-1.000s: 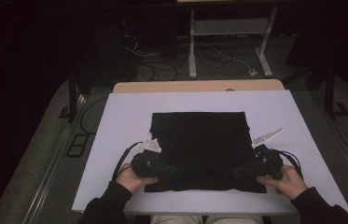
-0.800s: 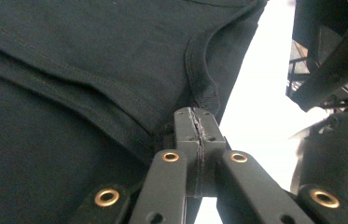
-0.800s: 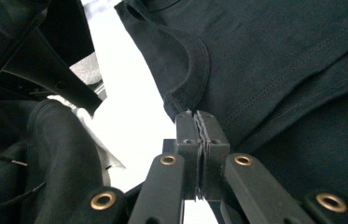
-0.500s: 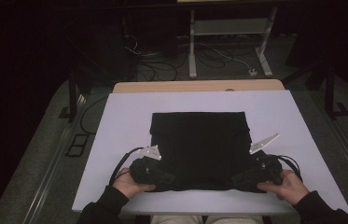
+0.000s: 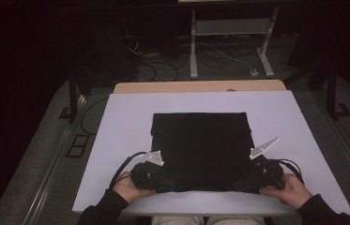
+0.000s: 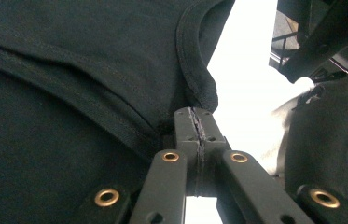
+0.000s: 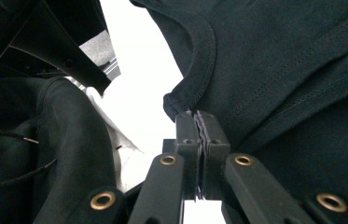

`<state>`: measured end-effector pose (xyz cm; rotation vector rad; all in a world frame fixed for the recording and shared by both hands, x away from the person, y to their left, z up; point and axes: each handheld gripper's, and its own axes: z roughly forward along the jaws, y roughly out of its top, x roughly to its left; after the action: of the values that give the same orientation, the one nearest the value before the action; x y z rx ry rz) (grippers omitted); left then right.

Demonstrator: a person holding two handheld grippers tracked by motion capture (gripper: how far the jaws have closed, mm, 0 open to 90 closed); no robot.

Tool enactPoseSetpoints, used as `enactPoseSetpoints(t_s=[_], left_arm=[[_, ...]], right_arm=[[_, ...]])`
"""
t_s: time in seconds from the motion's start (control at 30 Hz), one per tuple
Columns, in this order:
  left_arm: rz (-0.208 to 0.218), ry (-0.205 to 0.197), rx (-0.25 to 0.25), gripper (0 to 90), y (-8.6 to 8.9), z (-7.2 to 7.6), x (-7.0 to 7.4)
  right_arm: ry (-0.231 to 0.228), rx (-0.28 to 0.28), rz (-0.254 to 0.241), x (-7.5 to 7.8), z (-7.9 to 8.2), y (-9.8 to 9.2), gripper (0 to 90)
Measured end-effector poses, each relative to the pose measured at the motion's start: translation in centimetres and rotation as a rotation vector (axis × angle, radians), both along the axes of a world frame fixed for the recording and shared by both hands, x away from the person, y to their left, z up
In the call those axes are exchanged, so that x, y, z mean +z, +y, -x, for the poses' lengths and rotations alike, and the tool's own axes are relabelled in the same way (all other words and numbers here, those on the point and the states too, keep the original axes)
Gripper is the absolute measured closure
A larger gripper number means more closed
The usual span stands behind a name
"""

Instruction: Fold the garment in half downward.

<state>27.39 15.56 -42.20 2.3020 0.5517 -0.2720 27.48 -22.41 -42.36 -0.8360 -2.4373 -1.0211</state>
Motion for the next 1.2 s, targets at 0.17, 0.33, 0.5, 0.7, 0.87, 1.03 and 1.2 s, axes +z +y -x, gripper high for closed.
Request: enactPoseSetpoints(t_s=[0.17,0.33,0.5,0.7,0.87,1.03,1.2], left_arm=[[-0.010,0.001,-0.022,88.8,0.0,0.3,-0.1],[-0.024,-0.003,-0.038,88.8,-0.2,0.4,-0.2],[-0.024,-0.003,-0.036,87.5,-0.2,0.4,-0.2],[0.006,0.005,-0.057,72.1,-0.1,0.5,-0.1],[0.046,0.011,-0.055,56.2,0.0,0.6,0.3],[0.037,0.009,-0.038,41.3,0.1,0.4,0.7],[0.091,0.011,-0.017,30.6,0.6,0.2,1.2]], right_arm=[[0.004,0.007,0.004,-0.1,0.2,0.0,86.6],[0.005,0.008,0.007,-0.2,0.3,0.1,86.4],[0.004,0.006,0.011,-0.2,0.5,0.0,85.8],[0.012,0.015,0.020,-0.2,0.9,0.2,78.8],[-0.027,0.000,0.017,0.1,1.1,0.1,69.8],[-0.086,-0.017,0.019,0.5,1.4,0.0,55.7],[-0.153,-0.042,0.039,1.2,1.6,0.0,41.0]])
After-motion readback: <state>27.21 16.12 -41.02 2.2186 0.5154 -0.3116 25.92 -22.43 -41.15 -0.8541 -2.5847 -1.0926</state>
